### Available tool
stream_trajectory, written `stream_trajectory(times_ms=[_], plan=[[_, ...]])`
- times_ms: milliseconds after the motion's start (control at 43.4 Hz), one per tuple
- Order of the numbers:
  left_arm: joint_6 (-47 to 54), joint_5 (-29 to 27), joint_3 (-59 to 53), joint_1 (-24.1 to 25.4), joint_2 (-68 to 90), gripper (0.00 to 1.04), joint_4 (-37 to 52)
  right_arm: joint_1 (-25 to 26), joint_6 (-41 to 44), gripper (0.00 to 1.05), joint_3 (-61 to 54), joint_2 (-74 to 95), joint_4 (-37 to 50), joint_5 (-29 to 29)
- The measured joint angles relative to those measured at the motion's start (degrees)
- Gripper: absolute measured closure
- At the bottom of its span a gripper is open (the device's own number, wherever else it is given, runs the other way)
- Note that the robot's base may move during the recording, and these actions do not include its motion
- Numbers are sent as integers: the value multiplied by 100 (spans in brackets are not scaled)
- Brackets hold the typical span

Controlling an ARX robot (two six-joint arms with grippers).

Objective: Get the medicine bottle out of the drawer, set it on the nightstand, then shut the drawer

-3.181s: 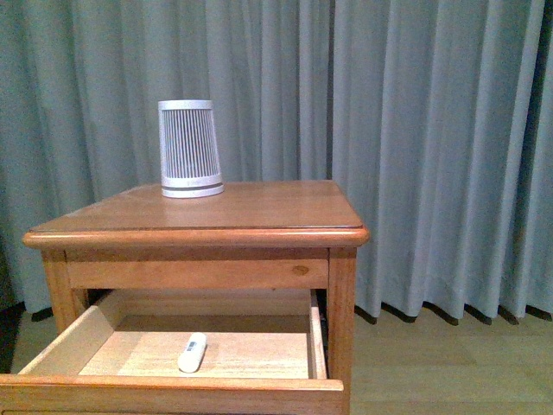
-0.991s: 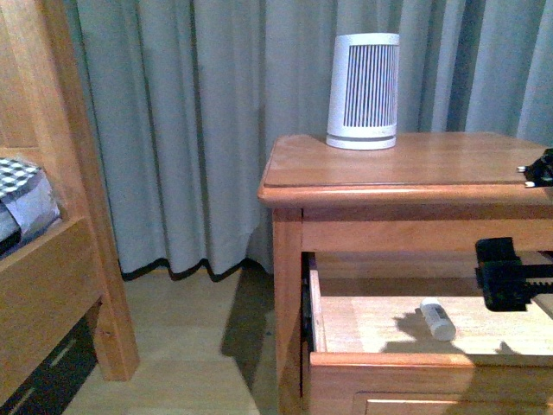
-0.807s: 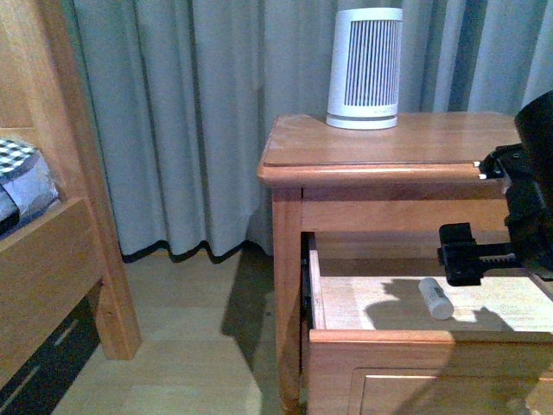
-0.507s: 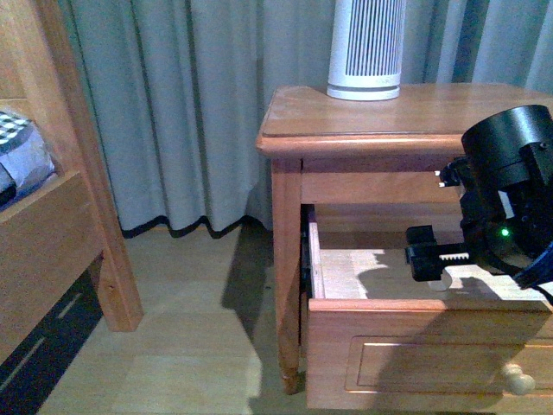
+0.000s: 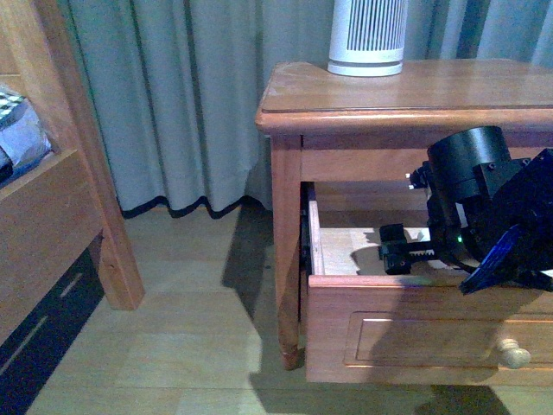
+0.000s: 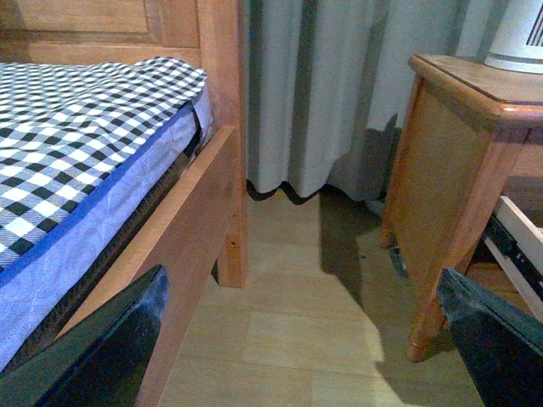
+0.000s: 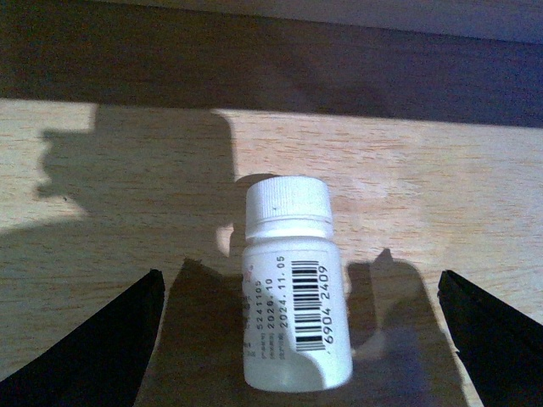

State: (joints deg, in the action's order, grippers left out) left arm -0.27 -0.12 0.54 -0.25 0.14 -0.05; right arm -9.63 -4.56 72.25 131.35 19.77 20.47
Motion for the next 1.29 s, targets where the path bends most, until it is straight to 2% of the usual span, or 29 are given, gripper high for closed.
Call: stream_trajectory(times_ms=[138, 392, 461, 507, 692, 807, 945, 1106, 1291], plan=[[0, -2, 0, 0, 0, 7, 0, -4, -42, 9, 160, 151, -2, -9], [2, -2, 0, 0, 0, 7, 0, -63, -190, 58, 210, 234, 39, -81], [0, 0, 0, 0, 0, 7, 0, -66, -170, 70, 199, 236, 92, -74], [2, 0, 0, 0, 0, 7, 0, -66, -146, 73, 181, 236, 140, -63], [0, 0, 0, 0, 0, 7, 0, -92, 20, 75, 11, 151, 442, 125], [0, 0, 0, 0, 0, 7, 0, -192, 227, 76, -599, -367, 772, 448], [0, 0, 0, 0, 0, 7, 0, -481, -302, 76, -1617, -1784, 168, 474], [0, 0, 0, 0, 0, 7, 0, -990, -691, 76, -2765, -3370, -122, 413], [2, 0, 0, 0, 0, 7, 0, -1099, -501, 76, -2914, -4588, -155, 481]])
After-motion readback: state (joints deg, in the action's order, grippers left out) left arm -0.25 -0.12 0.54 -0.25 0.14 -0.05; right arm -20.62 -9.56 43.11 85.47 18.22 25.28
